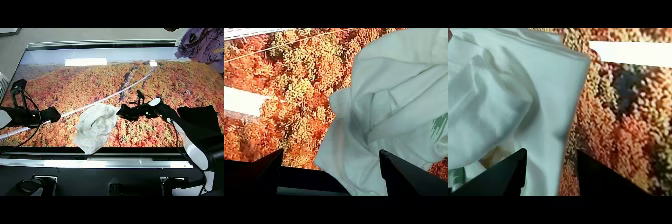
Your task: Fold the clothes and pants, and hang the long-sleeved shirts on hangers.
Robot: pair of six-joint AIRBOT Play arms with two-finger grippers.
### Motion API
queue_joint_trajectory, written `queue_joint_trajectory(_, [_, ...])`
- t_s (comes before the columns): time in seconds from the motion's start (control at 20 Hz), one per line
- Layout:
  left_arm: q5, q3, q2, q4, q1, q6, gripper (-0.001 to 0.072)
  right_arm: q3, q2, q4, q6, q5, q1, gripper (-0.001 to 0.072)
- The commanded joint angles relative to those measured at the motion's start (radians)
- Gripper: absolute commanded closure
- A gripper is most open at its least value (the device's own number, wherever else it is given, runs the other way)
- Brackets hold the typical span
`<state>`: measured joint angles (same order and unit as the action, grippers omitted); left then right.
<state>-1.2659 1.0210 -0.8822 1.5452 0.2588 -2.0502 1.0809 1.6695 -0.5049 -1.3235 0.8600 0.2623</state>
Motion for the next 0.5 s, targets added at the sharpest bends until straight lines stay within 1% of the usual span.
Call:
queue_joint_trajectory(0.0, [-0.016,0.000,0.001,-0.013,-0.018,-0.020,0.0007,-0.001,0.023,0.013,0.003,-0.058,0.017,0.0331])
queue_joint_trajectory(0.15, [-0.078,-0.001,0.002,-0.052,-0.084,-0.018,-0.0002,0.000,0.033,0.054,0.003,-0.097,0.018,0.0345])
queue_joint_trajectory(0.2, [-0.092,-0.002,0.002,-0.058,-0.111,-0.018,-0.0002,0.000,0.043,0.074,0.004,-0.096,0.018,0.0383])
queue_joint_trajectory(0.25, [-0.099,-0.008,0.003,-0.061,-0.141,-0.014,-0.0002,0.000,0.052,0.085,0.005,-0.093,0.018,0.0426])
queue_joint_trajectory(0.3, [-0.099,-0.019,0.003,-0.062,-0.167,-0.014,-0.0002,0.000,0.056,0.086,0.011,-0.090,0.018,0.0488])
queue_joint_trajectory(0.35, [-0.095,-0.039,0.002,-0.063,-0.194,-0.014,-0.0002,0.000,0.058,0.086,0.012,-0.087,0.018,0.0522])
queue_joint_trajectory(0.4, [-0.079,-0.070,0.003,-0.074,-0.221,-0.013,-0.0002,0.000,0.058,0.086,0.030,-0.085,0.017,0.0635])
queue_joint_trajectory(0.45, [-0.049,-0.111,0.002,-0.116,-0.247,0.014,-0.0002,0.004,0.058,0.085,0.046,-0.082,0.018,0.0683])
